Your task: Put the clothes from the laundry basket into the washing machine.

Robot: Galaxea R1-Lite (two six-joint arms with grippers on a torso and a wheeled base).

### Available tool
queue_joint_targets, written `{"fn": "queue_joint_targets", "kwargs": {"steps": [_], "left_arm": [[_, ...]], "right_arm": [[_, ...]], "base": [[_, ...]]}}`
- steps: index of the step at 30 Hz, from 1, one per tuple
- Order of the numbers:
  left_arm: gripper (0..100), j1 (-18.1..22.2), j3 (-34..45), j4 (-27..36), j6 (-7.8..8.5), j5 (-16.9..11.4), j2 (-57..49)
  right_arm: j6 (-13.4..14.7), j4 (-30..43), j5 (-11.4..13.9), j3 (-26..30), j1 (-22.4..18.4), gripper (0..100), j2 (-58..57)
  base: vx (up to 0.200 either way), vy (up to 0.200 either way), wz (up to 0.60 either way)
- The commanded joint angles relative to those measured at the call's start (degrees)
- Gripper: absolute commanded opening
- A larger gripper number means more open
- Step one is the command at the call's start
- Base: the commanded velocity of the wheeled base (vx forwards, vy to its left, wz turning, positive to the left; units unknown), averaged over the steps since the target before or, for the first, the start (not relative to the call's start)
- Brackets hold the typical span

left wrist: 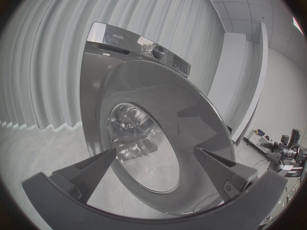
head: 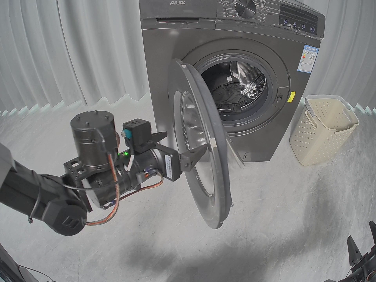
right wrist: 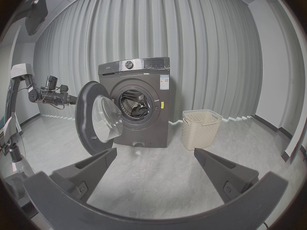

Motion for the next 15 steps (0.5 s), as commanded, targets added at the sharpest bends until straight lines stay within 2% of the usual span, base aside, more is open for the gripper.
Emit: {"fn": "queue_joint_targets", "kwargs": {"steps": [1, 8, 11, 12, 15], "left_arm": [[100, -1.2, -6.8, -0.4, -0.04, 0.1, 8.6], [100, -1.4, -16.1, -0.3, -0.30, 0.0, 14.9], [100, -1.4, -20.1, -0.3, -1.88, 0.0, 17.4], [100, -1.5, -22.9, 0.2, -2.94, 0.1, 19.2], [100, -1.5, -28.6, 0.3, -4.26, 0.2, 22.9]], "right_arm": [[0.0, 0.0, 0.0, 1.0, 0.0, 100, -0.9], [0.0, 0.0, 0.0, 1.0, 0.0, 100, -0.9], [-0.1, 0.0, 0.0, 1.0, 0.0, 100, -0.9], [-0.1, 0.0, 0.0, 1.0, 0.0, 100, -0.9], [-0.1, 0.0, 0.0, 1.0, 0.0, 100, -0.9]], "base": [[0.000, 0.000, 0.00], [0.000, 0.000, 0.00], [0.000, 0.000, 0.00], [0.000, 0.000, 0.00], [0.000, 0.000, 0.00]]}}
